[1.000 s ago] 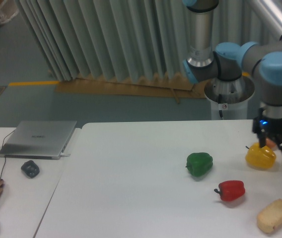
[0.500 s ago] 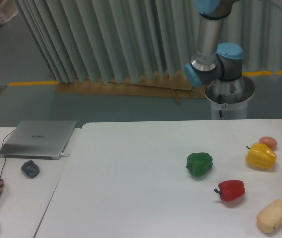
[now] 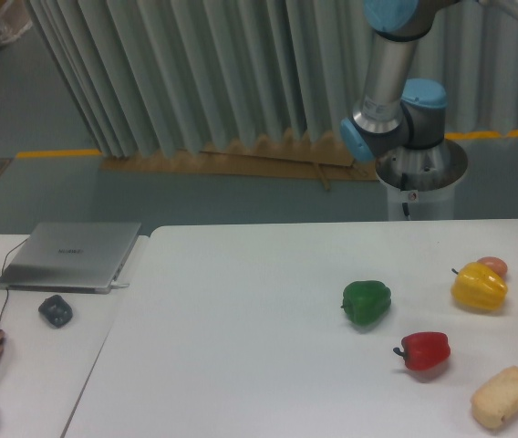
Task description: Place the yellow pepper on the table
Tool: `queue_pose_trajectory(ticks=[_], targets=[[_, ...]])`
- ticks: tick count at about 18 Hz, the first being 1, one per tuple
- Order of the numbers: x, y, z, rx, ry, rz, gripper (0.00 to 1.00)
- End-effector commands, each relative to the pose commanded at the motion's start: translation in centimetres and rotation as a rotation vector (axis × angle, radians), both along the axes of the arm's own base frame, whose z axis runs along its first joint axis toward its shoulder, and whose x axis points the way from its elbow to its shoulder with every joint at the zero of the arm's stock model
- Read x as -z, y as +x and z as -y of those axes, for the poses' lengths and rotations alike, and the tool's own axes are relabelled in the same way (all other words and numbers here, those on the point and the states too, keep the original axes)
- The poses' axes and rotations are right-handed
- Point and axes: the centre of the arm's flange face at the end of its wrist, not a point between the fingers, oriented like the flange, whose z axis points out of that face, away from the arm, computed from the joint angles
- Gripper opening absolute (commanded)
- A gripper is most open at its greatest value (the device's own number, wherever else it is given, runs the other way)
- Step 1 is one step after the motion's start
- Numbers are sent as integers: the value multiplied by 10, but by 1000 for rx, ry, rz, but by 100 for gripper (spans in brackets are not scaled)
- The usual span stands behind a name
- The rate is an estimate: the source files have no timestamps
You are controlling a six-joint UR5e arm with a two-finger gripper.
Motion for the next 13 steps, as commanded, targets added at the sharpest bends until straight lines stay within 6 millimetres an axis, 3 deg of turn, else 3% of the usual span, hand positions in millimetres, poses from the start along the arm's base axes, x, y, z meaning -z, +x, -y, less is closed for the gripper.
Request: queue_pose_trajectory(ticks=[13], targets=[[-1,0,-3,2,18,-4,100]])
